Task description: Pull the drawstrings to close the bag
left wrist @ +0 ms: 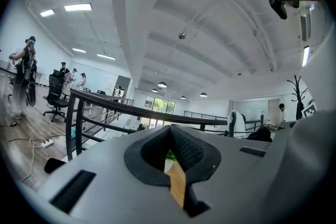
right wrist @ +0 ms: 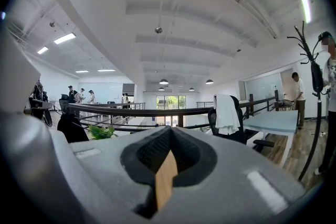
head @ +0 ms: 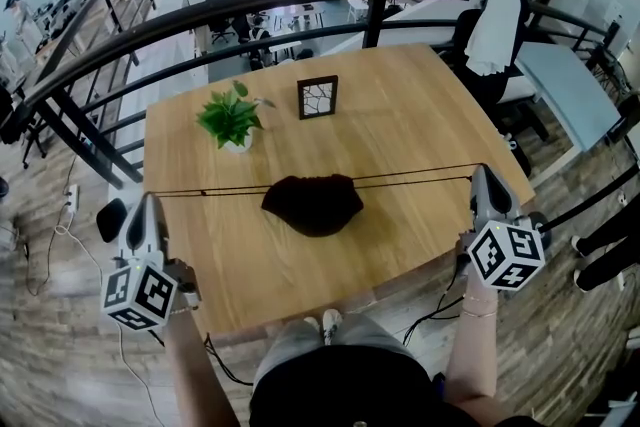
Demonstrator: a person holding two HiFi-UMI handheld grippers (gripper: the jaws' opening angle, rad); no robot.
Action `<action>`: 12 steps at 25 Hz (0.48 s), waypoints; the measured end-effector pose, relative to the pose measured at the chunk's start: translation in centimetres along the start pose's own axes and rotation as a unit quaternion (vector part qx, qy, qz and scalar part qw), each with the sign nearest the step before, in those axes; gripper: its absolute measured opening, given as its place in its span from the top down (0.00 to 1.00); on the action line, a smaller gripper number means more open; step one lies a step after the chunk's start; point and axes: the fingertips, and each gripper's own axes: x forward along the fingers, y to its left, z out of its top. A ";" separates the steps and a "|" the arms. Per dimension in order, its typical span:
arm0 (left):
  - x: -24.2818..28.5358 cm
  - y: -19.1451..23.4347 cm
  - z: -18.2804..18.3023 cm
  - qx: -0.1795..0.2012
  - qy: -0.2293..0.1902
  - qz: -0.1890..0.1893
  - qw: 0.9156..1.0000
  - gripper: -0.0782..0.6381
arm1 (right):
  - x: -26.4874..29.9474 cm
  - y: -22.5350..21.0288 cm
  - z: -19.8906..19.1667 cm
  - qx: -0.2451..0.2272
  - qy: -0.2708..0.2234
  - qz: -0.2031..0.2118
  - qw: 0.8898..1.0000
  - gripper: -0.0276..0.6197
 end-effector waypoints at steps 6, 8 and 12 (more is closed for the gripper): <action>0.0 0.2 -0.2 -0.003 0.006 0.004 1.000 0.87 | 0.2 0.1 -0.2 0.002 0.006 -0.002 1.000 0.96; 0.0 0.1 -0.6 -0.006 0.010 0.002 1.000 0.87 | 0.3 0.2 -0.4 0.005 0.007 -0.001 1.000 0.96; 0.2 -0.2 -1.4 -0.005 0.022 -0.004 1.000 0.87 | 0.4 0.3 -0.9 0.003 0.011 0.002 1.000 0.96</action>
